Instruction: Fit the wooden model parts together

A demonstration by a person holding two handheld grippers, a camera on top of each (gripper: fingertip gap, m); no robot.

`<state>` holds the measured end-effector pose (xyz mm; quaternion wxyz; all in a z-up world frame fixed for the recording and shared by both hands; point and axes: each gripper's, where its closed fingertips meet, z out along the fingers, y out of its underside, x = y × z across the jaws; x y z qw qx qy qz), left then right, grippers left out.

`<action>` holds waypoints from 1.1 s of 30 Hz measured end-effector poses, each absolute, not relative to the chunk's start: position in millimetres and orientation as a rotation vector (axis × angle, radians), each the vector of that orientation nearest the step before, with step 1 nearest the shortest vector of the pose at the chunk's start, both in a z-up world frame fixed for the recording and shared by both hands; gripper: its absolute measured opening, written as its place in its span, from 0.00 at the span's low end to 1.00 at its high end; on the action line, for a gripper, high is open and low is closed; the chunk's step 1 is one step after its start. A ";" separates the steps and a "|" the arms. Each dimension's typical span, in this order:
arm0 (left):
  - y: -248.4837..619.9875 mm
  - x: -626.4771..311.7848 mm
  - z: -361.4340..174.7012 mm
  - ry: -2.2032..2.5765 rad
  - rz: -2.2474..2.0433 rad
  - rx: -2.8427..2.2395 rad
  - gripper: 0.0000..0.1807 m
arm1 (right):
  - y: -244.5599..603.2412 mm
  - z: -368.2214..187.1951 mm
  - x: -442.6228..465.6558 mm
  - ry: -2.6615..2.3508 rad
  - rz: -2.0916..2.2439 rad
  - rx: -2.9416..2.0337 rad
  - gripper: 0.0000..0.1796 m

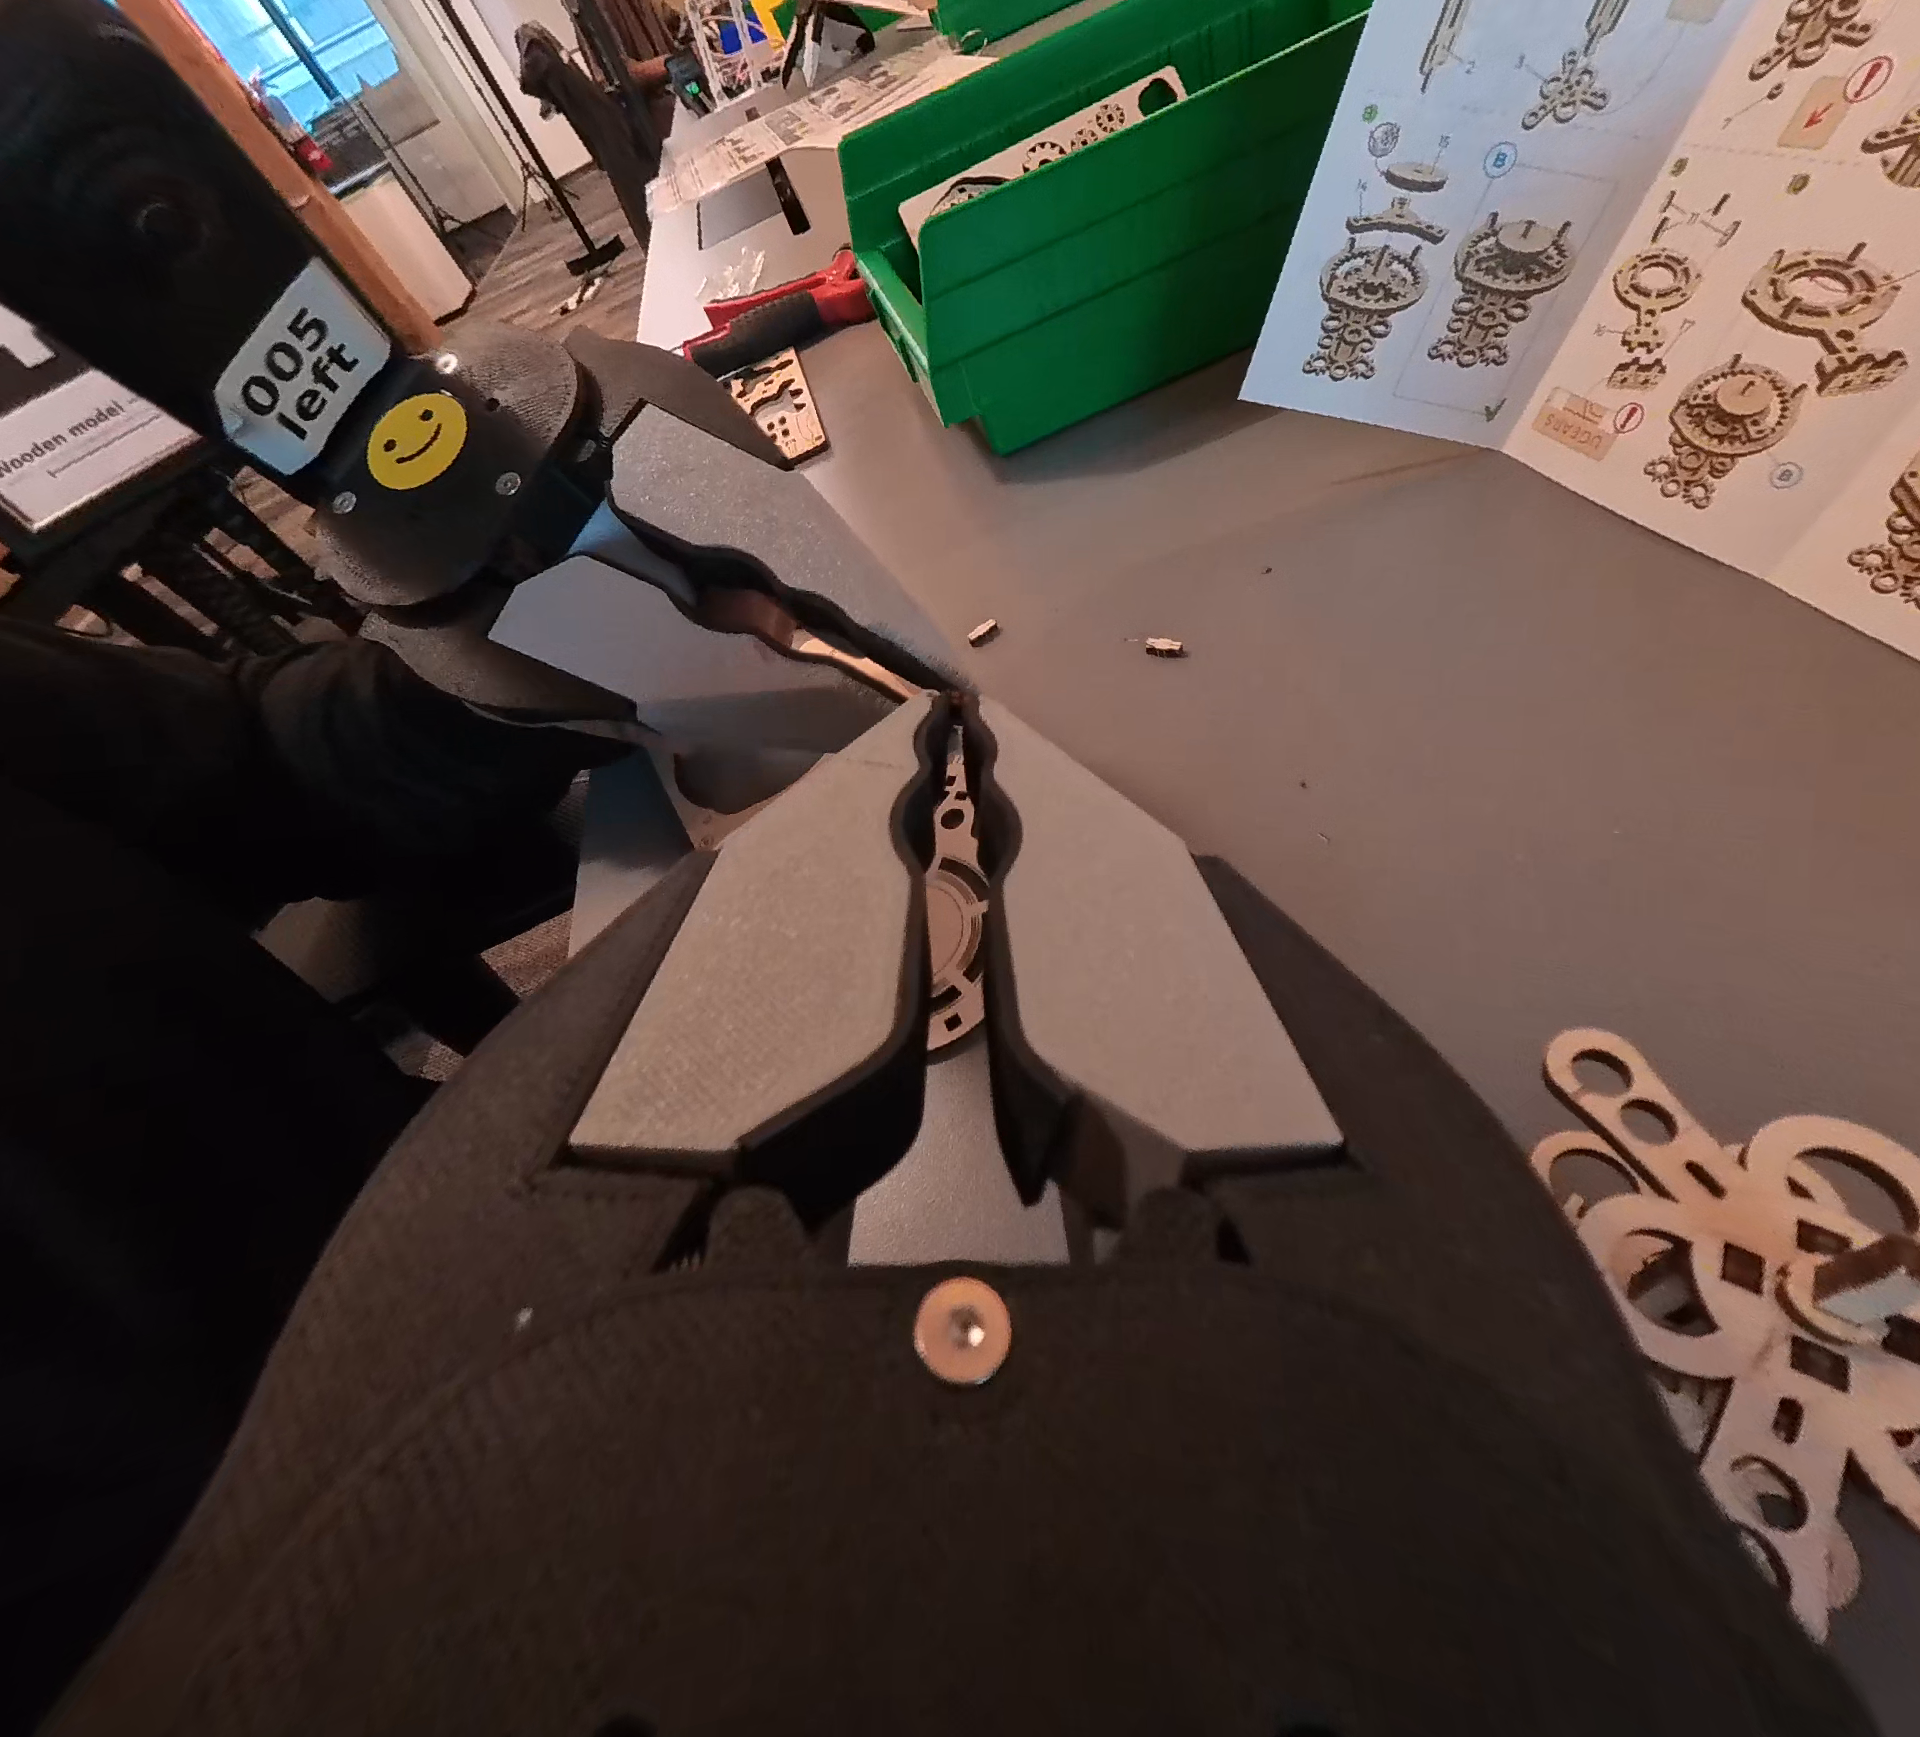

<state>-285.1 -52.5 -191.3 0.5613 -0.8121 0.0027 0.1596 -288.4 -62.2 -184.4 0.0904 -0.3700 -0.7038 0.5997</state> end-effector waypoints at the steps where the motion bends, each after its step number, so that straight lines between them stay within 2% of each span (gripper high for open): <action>1: -52.5 -285.5 -191.3 0.006 0.382 -1.913 0.01 | -62.2 -184.4 -288.6 -2.090 1.784 -1.104 0.00; 9: -53.6 -283.8 -191.2 0.035 0.394 -1.921 0.00 | -64.4 -183.2 -285.7 -2.111 1.827 -1.086 0.00; 20: -66.7 -246.5 -170.0 0.045 -0.261 -1.772 0.00 | -78.2 -159.2 -252.3 -2.248 1.972 -0.688 0.01; 33: -70.4 -227.4 -177.3 0.145 -0.354 -1.810 0.00 | -86.8 -168.8 -234.9 -2.368 1.837 -0.493 0.00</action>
